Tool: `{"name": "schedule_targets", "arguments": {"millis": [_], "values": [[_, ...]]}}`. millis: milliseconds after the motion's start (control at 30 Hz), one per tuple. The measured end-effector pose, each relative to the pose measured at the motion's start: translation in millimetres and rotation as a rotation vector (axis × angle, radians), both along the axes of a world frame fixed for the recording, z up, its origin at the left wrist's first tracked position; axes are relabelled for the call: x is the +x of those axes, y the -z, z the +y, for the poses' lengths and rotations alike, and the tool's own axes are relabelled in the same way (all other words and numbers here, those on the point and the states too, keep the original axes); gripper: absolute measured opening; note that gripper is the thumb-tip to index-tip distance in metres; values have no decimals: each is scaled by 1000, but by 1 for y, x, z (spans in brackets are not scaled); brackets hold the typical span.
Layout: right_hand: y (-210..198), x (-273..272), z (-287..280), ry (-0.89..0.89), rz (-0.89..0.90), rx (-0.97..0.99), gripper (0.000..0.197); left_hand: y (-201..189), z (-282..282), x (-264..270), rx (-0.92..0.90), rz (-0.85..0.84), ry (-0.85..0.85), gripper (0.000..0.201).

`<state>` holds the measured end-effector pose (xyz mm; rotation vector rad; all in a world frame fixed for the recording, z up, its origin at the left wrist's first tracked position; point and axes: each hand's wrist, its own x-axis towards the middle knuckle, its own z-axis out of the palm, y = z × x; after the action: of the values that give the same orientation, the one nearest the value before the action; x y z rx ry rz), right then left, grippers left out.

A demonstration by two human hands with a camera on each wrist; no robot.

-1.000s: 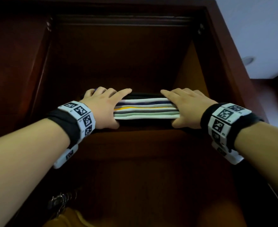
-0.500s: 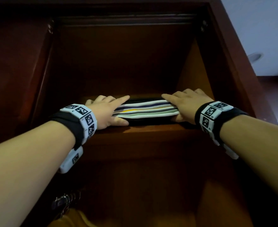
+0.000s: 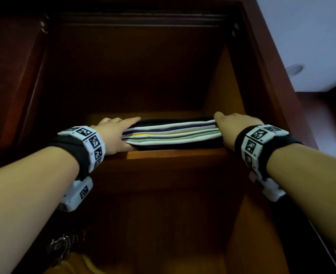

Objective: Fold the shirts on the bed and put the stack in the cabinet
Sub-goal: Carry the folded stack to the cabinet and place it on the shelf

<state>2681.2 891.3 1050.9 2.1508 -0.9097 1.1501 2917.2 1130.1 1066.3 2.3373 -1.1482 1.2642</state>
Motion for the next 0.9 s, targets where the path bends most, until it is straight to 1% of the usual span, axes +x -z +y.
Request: {"name": "schedule_targets", "arguments": {"millis": [133,200,267,333,367,433,500,567,667,733,800,867,900], "values": [[-4,-3,12,-127,-68,179,49,-2,1,4,-26,76,69,99],[-2,-3,20,-191,-119,225,53,-2,-2,0,-47,99,88,98],[4,0,30,-244,-185,236,52,2,-7,-6,-77,82,69,95],[14,5,38,-275,-272,181,47,6,-12,-10,-111,66,49,92],[18,8,39,-287,-295,115,44,8,-13,-11,-123,69,48,92],[26,13,39,-325,-266,-25,35,9,-11,-8,-129,79,54,93],[30,18,38,-354,-199,-77,25,10,-8,-6,-122,98,64,98],[32,20,35,-349,-159,-70,21,11,-6,-5,-130,106,67,98],[34,20,28,-346,-173,-79,18,13,-9,-4,-172,105,71,92],[31,19,22,-324,-196,-41,18,13,-14,-4,-180,97,81,91],[23,19,17,-251,-173,67,17,12,-18,-5,-165,87,100,90],[13,20,13,-126,-73,235,17,9,-21,-2,-145,100,131,89],[11,20,14,-86,-34,285,20,8,-20,-1,-133,122,157,87]]}}
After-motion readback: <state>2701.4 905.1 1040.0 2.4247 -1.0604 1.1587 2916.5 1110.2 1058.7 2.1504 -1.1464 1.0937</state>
